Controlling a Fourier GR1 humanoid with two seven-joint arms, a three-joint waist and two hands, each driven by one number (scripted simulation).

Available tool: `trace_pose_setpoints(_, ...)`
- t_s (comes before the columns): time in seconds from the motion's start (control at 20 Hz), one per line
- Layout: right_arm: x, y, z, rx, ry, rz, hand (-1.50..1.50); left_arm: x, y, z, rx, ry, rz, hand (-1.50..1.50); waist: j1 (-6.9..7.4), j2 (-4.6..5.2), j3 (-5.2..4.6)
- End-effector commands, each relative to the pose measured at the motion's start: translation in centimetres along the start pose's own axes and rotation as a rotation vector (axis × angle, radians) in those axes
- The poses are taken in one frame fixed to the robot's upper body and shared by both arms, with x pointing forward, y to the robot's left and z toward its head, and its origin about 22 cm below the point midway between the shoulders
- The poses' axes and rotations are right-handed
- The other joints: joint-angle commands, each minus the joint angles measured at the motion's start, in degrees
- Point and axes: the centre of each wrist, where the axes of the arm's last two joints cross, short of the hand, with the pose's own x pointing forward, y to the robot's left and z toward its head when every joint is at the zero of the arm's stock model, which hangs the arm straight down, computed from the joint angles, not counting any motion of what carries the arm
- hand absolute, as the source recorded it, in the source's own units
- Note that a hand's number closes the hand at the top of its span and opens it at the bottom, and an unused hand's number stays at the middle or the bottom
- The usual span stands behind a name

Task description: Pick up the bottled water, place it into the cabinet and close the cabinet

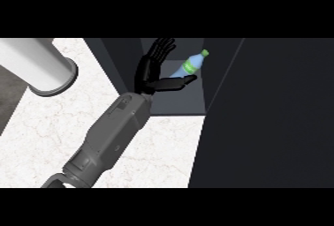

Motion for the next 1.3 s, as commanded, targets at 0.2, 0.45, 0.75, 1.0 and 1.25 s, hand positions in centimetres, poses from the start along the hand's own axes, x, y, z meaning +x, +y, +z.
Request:
trace_pose_setpoints(0.2,3.0,-0.1,0.8,0.089,-0.028,0.087,-1.50,-0.5,0.1,6.2,0.001,0.031,0.044,1.50,1.66,-0.53,-0.02)
trace_pose_setpoints(0.45,1.6,-0.1,-0.4,0.235,0.061,0.159,1.50,0.7,3.9,10.1,-0.008,0.054,0.026,1.50,2.44,-0.24,-0.04)
trace_pose_setpoints(0.75,3.1,1.7,0.1,0.308,0.130,0.039,1.50,3.6,6.2,15.2,0.013,0.021,0.023,1.50,1.79,-0.04,-0.05)
trace_pose_setpoints(1.0,1.4,5.3,-0.4,0.384,0.110,-0.012,1.50,5.0,8.1,18.6,0.038,0.016,0.007,1.50,1.16,0.06,-0.05)
trace_pose_setpoints(1.25,1.9,7.6,-2.5,0.424,0.124,-0.053,1.50,7.7,10.4,20.2,0.064,-0.020,-0.003,1.50,1.82,0.14,-0.12)
